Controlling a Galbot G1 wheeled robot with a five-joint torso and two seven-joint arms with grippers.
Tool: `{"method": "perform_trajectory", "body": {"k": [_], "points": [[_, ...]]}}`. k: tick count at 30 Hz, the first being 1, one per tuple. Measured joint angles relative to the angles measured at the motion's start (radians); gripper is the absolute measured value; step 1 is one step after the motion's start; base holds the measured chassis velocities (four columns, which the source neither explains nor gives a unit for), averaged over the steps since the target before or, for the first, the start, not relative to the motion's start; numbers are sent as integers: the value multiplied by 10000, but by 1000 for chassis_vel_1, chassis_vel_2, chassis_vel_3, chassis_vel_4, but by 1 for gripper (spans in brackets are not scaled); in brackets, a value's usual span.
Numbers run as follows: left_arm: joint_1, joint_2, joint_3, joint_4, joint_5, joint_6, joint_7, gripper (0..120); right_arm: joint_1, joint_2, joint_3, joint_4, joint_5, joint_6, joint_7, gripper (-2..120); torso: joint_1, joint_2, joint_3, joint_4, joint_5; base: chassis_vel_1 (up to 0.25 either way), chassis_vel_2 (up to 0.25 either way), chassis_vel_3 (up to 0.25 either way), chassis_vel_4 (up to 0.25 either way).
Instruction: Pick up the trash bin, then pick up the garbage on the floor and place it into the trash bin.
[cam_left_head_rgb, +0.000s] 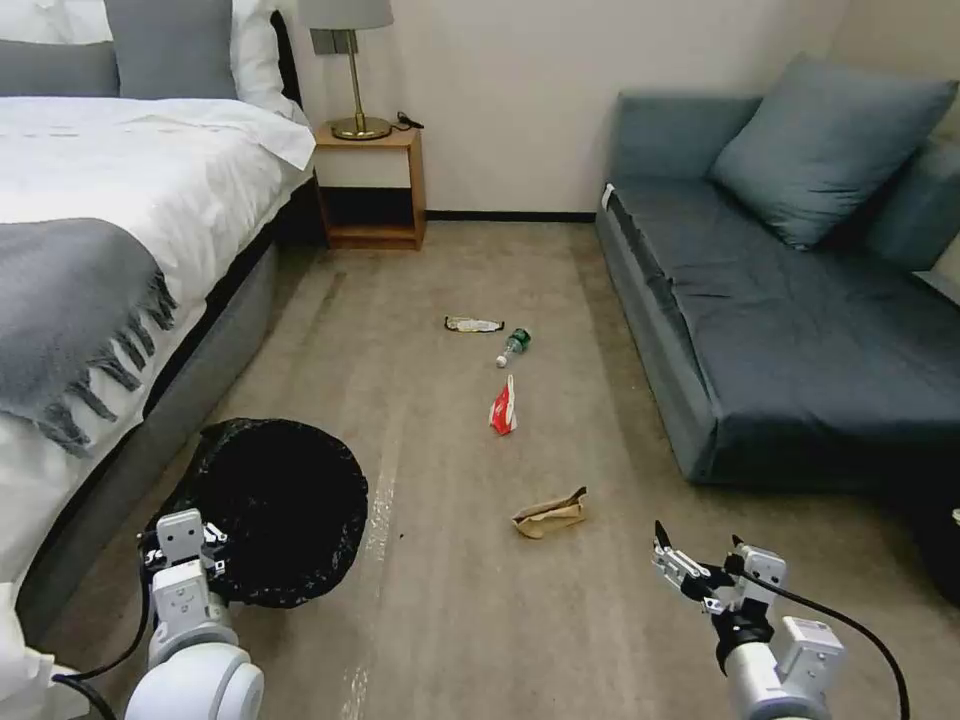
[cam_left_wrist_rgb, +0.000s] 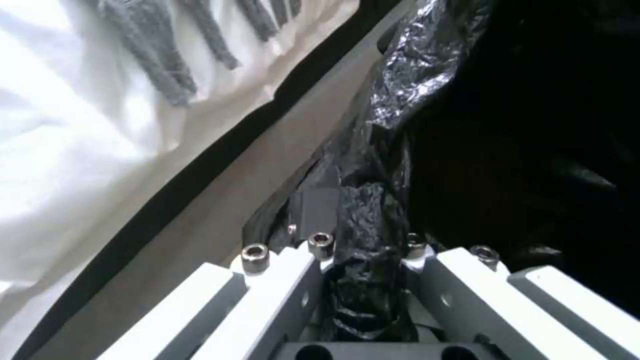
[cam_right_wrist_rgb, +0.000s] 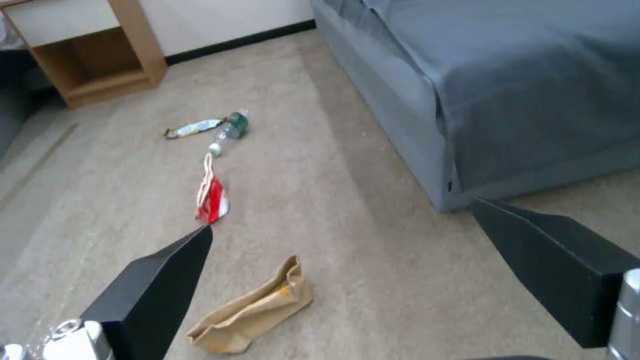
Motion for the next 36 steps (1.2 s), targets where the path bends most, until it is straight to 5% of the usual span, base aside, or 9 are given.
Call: {"method": "perform_trajectory", "body": {"k": [36], "points": [[-249, -41, 155, 419, -6, 33, 22, 1, 117, -89, -23, -269, -33, -57, -77, 100, 0, 0, 0, 1, 0, -75, 73, 76, -76]]}}
